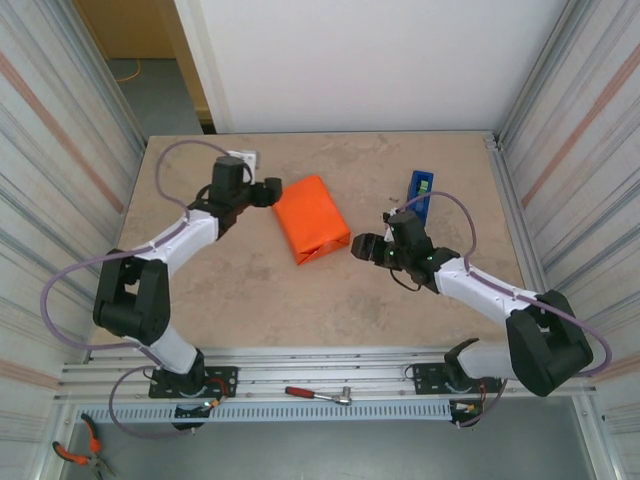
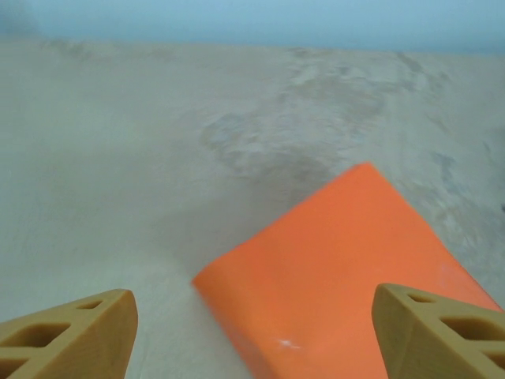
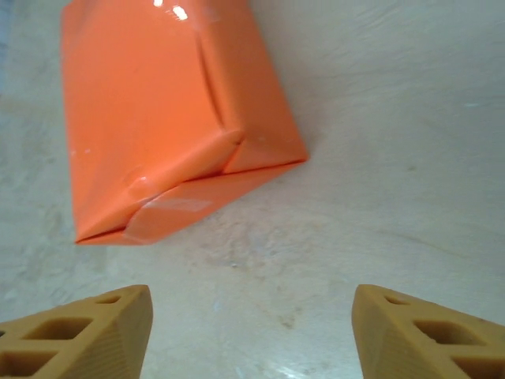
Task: Wrap the gift box in paper
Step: Wrap the gift box with the wrapping paper.
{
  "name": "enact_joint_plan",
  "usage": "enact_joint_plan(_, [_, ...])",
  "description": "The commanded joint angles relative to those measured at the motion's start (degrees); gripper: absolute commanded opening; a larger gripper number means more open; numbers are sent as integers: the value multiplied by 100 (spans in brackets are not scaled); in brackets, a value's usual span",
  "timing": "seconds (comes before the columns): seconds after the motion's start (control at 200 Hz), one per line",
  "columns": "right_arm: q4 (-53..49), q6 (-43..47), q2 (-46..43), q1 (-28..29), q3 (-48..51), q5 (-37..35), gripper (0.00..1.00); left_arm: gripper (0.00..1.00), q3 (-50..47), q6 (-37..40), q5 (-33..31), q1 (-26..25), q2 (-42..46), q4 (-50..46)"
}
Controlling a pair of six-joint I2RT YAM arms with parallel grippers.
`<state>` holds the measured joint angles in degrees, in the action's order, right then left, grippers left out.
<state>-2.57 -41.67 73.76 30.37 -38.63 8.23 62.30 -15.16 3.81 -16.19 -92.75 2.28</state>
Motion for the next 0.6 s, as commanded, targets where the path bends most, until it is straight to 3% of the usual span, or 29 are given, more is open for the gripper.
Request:
enact_joint_plan(0.0, [-685,62,121,39,-313,-602,69,80,210,-1696,808,328,-422,-340])
enact_joint_plan(0.251, [-700,-139,523,48,-357,-665,68,83,793,-2510,1499,432,-1354,-72])
enact_joint_plan(0.596, [-640,-215,661,35,-382,-574,67,79,1175,-3051,1700,414,-2050,18])
